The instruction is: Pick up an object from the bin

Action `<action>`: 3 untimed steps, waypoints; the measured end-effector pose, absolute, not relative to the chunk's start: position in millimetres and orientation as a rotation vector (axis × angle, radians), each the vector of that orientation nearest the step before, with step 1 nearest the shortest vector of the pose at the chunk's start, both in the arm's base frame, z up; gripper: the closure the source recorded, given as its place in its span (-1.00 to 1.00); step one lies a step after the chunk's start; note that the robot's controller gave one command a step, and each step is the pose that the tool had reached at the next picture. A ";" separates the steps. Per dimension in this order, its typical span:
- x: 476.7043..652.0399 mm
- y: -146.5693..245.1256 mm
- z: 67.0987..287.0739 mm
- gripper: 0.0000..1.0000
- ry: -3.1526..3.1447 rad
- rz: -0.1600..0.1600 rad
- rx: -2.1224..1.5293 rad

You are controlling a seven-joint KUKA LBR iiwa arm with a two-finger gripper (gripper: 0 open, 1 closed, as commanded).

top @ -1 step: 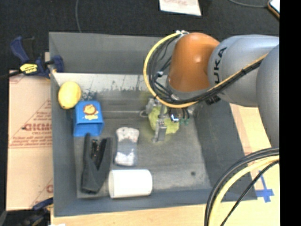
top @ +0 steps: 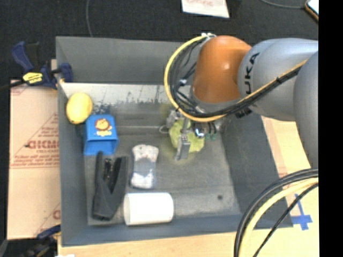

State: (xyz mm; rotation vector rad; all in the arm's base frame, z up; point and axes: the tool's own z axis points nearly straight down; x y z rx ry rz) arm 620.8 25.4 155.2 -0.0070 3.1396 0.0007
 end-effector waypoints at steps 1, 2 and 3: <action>596.2 94.1 150.7 -1.00 3.137 0.002 -0.099; 579.1 111.0 110.4 -1.00 3.122 -0.005 -0.312; 600.3 94.7 128.7 -1.00 3.129 0.002 0.045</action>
Offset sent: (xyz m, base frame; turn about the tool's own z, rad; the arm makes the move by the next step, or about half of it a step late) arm -0.0420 0.0866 -0.0445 -0.1962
